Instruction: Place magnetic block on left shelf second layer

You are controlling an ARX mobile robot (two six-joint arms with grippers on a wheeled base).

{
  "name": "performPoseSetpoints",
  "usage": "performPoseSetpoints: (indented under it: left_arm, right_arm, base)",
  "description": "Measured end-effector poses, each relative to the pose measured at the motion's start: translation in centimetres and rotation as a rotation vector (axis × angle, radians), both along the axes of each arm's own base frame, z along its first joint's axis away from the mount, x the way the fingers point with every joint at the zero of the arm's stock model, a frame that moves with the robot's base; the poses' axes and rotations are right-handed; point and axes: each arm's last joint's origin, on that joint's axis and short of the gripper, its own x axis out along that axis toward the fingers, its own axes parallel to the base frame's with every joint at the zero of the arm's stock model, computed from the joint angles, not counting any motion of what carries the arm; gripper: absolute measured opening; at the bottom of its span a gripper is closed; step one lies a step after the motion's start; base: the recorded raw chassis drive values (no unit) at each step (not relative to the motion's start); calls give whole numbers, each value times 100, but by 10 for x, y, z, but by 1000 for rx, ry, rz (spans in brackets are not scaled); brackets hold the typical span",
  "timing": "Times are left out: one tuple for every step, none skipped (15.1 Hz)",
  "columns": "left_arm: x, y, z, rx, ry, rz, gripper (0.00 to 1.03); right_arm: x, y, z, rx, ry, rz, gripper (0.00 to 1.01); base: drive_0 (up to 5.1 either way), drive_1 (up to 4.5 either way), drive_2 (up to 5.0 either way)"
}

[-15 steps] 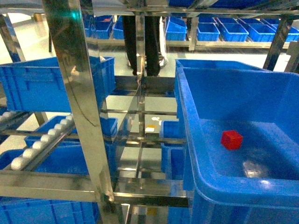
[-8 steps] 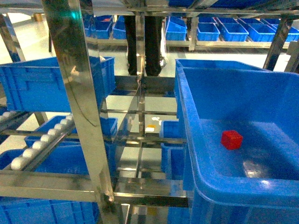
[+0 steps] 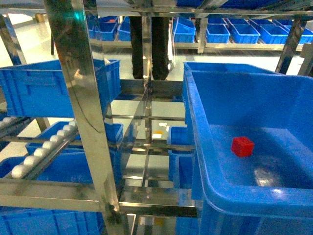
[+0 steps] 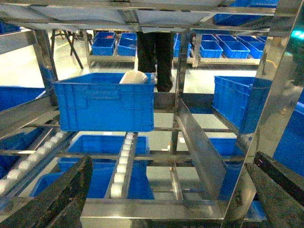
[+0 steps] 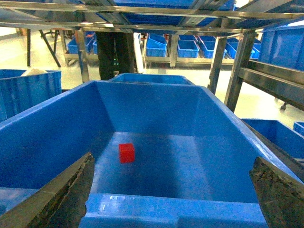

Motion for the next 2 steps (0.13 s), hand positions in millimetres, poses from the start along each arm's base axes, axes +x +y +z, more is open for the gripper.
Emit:
performPoseSetpoints:
  left_arm:
    - [0,0,0,0,0,0,98]
    - [0,0,0,0,0,0,98]
  right_arm:
    - [0,0,0,0,0,0,98]
    - [0,0,0,0,0,0,98]
  base:
    - [0,0,0]
    - [0,0,0]
